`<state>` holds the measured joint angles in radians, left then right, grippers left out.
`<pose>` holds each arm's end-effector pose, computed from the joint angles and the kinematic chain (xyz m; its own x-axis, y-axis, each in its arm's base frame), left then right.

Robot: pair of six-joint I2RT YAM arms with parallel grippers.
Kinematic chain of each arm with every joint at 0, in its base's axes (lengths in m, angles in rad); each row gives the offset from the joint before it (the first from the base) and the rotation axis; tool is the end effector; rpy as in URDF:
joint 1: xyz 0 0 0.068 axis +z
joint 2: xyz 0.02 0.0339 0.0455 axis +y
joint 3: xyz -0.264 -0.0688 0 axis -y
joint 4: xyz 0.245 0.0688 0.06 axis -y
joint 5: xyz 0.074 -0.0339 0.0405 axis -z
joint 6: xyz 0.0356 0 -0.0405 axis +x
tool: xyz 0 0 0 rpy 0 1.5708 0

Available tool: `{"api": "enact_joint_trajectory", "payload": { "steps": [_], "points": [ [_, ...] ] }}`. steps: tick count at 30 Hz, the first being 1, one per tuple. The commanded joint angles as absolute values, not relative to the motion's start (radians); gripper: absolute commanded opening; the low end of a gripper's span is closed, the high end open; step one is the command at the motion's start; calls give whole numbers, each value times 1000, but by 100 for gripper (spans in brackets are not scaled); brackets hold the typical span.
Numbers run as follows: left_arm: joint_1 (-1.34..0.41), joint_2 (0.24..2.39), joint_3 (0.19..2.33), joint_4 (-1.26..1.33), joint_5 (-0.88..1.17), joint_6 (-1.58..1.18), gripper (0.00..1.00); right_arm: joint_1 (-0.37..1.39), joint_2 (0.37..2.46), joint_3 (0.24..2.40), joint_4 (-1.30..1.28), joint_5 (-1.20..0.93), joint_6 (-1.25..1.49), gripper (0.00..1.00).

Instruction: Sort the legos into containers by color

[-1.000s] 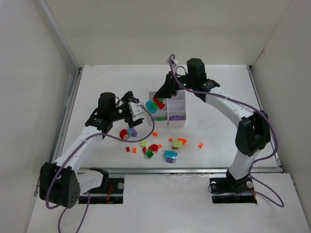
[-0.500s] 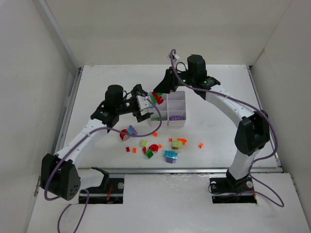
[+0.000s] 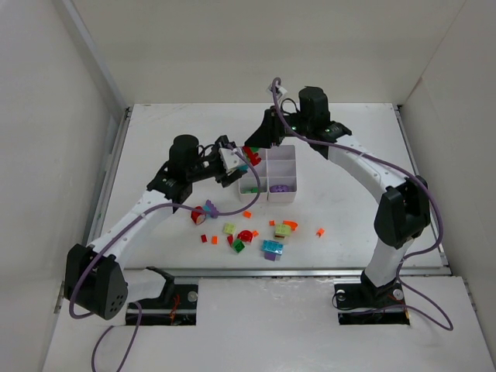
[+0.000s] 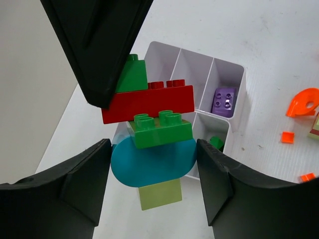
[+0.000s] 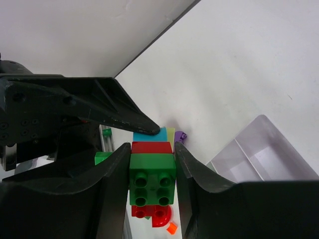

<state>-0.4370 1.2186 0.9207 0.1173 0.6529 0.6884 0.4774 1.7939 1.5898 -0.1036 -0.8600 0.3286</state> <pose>0.2458 -0.1387 0.3284 0.4319 0.3552 -0.8290 0.7811 0.3122 0.5407 0.3634 0.2184 0.3506 -0.5584 -0.0518 -0.8280 -0.8041 0.2793 0.5248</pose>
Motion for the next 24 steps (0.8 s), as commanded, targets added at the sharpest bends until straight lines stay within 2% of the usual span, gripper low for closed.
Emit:
{"api": "enact_joint_trajectory", "payload": {
  "steps": [1,2,5,6,8,9,15,24],
  "points": [
    [-442,1221,946,173,670,663,56,482,1795,1640,-66,-862,336,0],
    [-442,1221,946,173,670,672,46,482,1795,1640,-66,-862,336,0],
    [-442,1221,937,173,670,672,28,482,1795,1640,-66,-862,336,0],
    [-442,1221,937,173,670,672,17,482,1795,1640,-66,-862,336,0],
    [-442,1221,937,173,670,672,4,482,1795,1640,-66,-862,336,0],
    [-442,1221,937,173,658,672,0,482,1795,1640,-66,-862,336,0],
    [-442,1168,902,17,617,706,0,462,1773,1599,-66,-838,336,0],
    [-407,1109,822,8,560,666,0,442,1764,1540,-66,-801,336,0]
  ]
}}
